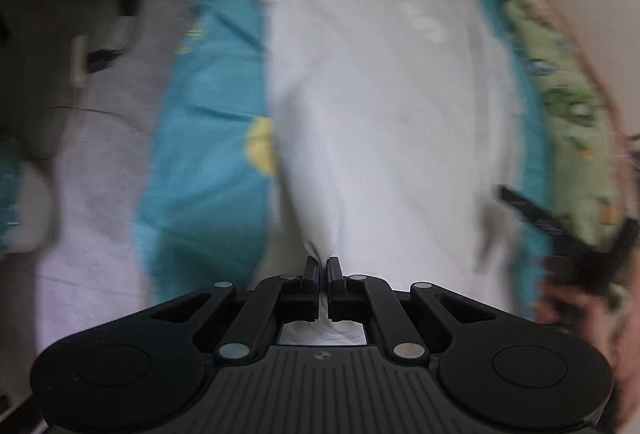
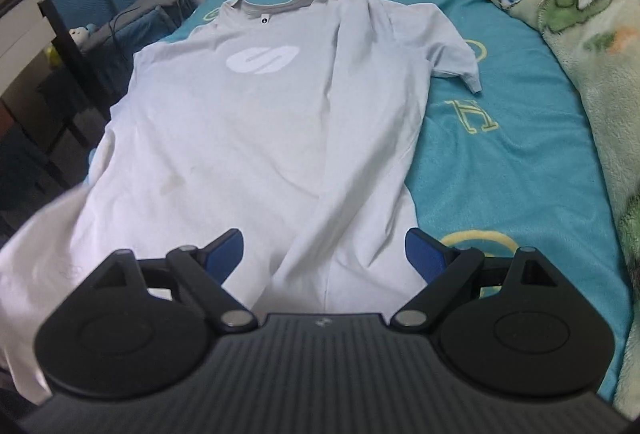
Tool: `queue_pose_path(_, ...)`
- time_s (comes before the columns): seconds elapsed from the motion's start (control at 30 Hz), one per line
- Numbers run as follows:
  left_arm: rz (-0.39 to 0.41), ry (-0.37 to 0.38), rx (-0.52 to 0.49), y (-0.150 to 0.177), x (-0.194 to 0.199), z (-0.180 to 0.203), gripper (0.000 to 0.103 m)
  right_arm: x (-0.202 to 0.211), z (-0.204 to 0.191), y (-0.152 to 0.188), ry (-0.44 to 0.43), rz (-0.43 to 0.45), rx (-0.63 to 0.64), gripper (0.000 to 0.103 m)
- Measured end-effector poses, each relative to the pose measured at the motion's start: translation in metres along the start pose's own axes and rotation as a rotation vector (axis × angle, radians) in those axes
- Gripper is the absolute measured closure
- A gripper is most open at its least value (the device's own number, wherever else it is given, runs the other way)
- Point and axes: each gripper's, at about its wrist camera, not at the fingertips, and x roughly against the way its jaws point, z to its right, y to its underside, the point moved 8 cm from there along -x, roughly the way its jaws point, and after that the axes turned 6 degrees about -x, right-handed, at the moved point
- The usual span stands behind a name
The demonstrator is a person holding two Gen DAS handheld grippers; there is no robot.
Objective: Fold clothes
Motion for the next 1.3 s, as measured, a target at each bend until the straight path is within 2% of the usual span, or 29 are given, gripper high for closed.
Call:
queue_pose_path(0.07,-0.065,-0.121,-0.016,0.004,-0.016,-0.027,0.098,-0.001,0.003,-0.001,0.0,-0.004,-0.019,0.014)
queue_pose_path(0.1,-0.092,-0.139,-0.01,0.006,-0.023,-0.035,0.096,0.0,0.005,-0.001,0.003,-0.004,-0.026,0.014)
queue_pose_path(0.17,-0.113,-0.125,0.017,0.013,-0.031,-0.044,0.088,-0.001,0.008,-0.002,0.008,-0.005,-0.039,0.014)
queue_pose_path(0.2,-0.111,-0.106,0.027,0.015,-0.033,-0.047,0.076,-0.001,0.01,-0.003,0.01,-0.004,-0.047,0.014)
queue_pose_path(0.23,-0.113,-0.083,0.037,0.016,-0.035,-0.047,0.059,-0.001,0.011,-0.005,0.009,-0.003,-0.055,0.014)
queue_pose_path(0.3,-0.117,-0.034,0.031,0.018,-0.039,-0.042,0.044,-0.001,0.014,-0.007,0.009,0.0,-0.071,0.014)
queue_pose_path(0.37,-0.132,-0.008,0.007,0.021,-0.051,-0.031,0.043,-0.002,0.016,-0.009,0.013,0.003,-0.08,0.014)
queue_pose_path(0.4,-0.152,-0.003,-0.007,0.025,-0.055,-0.026,0.045,-0.003,0.017,-0.009,0.016,0.003,-0.082,0.014)
queue_pose_path(0.47,-0.189,-0.019,-0.058,0.03,-0.058,-0.017,0.068,-0.004,0.019,-0.01,0.022,0.003,-0.086,0.014)
queue_pose_path(0.5,-0.201,-0.041,-0.101,0.032,-0.056,-0.013,0.096,-0.004,0.02,-0.01,0.024,0.003,-0.088,0.014)
queue_pose_path(0.57,-0.225,-0.085,-0.189,0.035,-0.052,-0.005,0.102,-0.002,0.022,-0.01,0.028,0.009,-0.09,0.014)
queue_pose_path(0.67,-0.313,-0.156,-0.268,0.05,-0.055,-0.001,0.102,0.004,0.023,-0.016,0.031,0.047,-0.091,0.014)
queue_pose_path(0.73,-0.319,-0.192,-0.3,0.053,-0.056,0.001,0.101,0.007,0.024,-0.023,0.035,0.075,-0.095,0.014)
queue_pose_path(0.77,-0.303,-0.203,-0.312,0.051,-0.054,0.003,0.1,0.008,0.024,-0.026,0.037,0.085,-0.096,0.014)
queue_pose_path(0.83,-0.253,-0.212,-0.303,0.047,-0.046,0.003,0.085,0.01,0.024,-0.027,0.047,0.1,-0.086,0.014)
queue_pose_path(0.87,-0.225,-0.214,-0.296,0.045,-0.041,0.003,0.081,0.011,0.024,-0.027,0.048,0.104,-0.08,0.014)
queue_pose_path(0.93,-0.169,-0.21,-0.274,0.04,-0.031,0.005,0.059,0.014,0.024,-0.028,0.046,0.113,-0.076,0.014)
queue_pose_path(0.97,-0.124,-0.207,-0.268,0.035,-0.025,0.011,0.053,0.016,0.023,-0.029,0.041,0.12,-0.08,0.014)
queue_pose_path(1.0,-0.069,-0.211,-0.271,0.028,-0.018,0.019,0.045,0.019,0.022,-0.031,0.035,0.13,-0.082,0.014)
queue_pose_path(1.07,0.041,-0.219,-0.275,0.015,-0.004,0.035,0.038,0.024,0.021,-0.035,0.029,0.158,-0.081,0.014)
queue_pose_path(1.13,0.167,-0.227,-0.28,0.001,0.013,0.054,0.02,0.031,0.02,-0.04,0.027,0.189,-0.08,0.014)
queue_pose_path(1.23,0.413,-0.208,-0.243,-0.02,0.039,0.092,0.011,0.042,0.019,-0.047,0.015,0.242,-0.083,0.014)
queue_pose_path(1.3,0.531,-0.165,-0.204,-0.03,0.047,0.114,0.01,0.052,0.018,-0.053,0.0,0.291,-0.072,0.014)
